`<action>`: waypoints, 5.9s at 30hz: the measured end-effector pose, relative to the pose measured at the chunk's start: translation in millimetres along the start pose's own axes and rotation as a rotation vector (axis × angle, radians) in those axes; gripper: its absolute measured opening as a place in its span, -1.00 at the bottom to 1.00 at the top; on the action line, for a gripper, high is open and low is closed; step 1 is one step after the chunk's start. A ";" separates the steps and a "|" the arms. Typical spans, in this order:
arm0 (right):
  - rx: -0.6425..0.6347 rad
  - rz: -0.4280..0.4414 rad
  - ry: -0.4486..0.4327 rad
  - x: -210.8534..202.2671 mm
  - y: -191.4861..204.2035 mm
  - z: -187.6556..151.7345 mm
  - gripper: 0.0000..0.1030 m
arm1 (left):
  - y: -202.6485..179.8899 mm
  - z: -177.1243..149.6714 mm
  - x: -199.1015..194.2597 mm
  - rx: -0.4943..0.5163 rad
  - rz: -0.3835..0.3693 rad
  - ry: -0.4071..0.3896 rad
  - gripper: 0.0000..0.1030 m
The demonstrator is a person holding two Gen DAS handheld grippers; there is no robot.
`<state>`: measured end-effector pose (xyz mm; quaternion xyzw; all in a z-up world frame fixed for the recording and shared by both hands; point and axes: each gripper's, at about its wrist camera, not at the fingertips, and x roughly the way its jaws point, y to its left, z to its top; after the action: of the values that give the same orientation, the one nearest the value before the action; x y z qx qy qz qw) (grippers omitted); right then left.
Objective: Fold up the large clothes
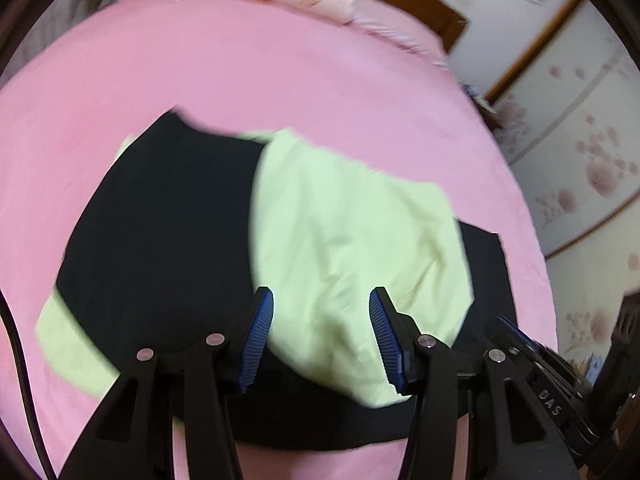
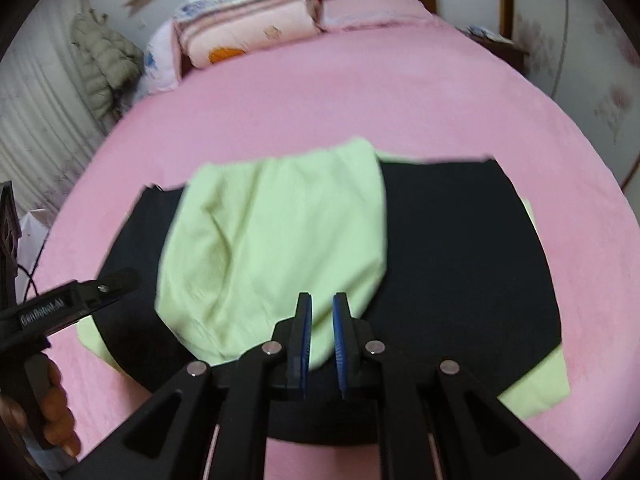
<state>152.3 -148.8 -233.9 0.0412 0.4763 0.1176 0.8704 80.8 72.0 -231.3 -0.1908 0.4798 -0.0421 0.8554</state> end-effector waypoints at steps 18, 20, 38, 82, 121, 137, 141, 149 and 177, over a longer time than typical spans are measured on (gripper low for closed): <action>-0.017 -0.085 0.127 86.2 -14.8 -6.5 -0.78 | 11.0 8.0 82.8 0.049 0.091 0.162 -0.18; -0.005 -0.079 0.125 81.3 -13.6 -4.2 -0.78 | 12.3 10.9 77.2 0.029 0.081 0.173 -0.10; 0.026 0.031 0.057 -10.3 5.9 9.6 -0.78 | 9.1 27.7 -19.9 -0.040 0.114 0.137 0.46; -0.161 0.069 0.006 -38.4 99.6 -51.1 -0.36 | 189.5 -81.9 -15.5 -0.590 -0.202 -0.116 0.56; 0.193 0.124 -0.007 17.7 -11.3 -45.1 -1.00 | -103.8 -24.0 -71.9 0.417 -0.215 -0.406 -0.83; 0.520 -0.239 -0.005 -70.0 -192.4 -129.4 -1.00 | -264.6 -139.2 110.7 0.770 -0.151 0.013 -0.79; 0.515 -0.239 -0.012 -73.8 -192.0 -126.0 -1.00 | -268.0 -136.4 98.0 0.738 -0.185 -0.010 -0.79; 0.487 -0.228 -0.023 -64.8 -191.8 -115.1 -1.00 | -276.0 -152.8 102.4 0.797 -0.180 -0.019 -0.79; 0.173 -0.145 0.155 -43.9 -158.4 -13.4 0.26 | -106.6 -50.1 30.6 0.167 0.056 0.105 0.71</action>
<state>144.5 -313.5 -234.4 0.0722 0.5523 0.0158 0.8303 67.1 -48.5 -240.3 -0.1029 0.5238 -0.0679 0.8429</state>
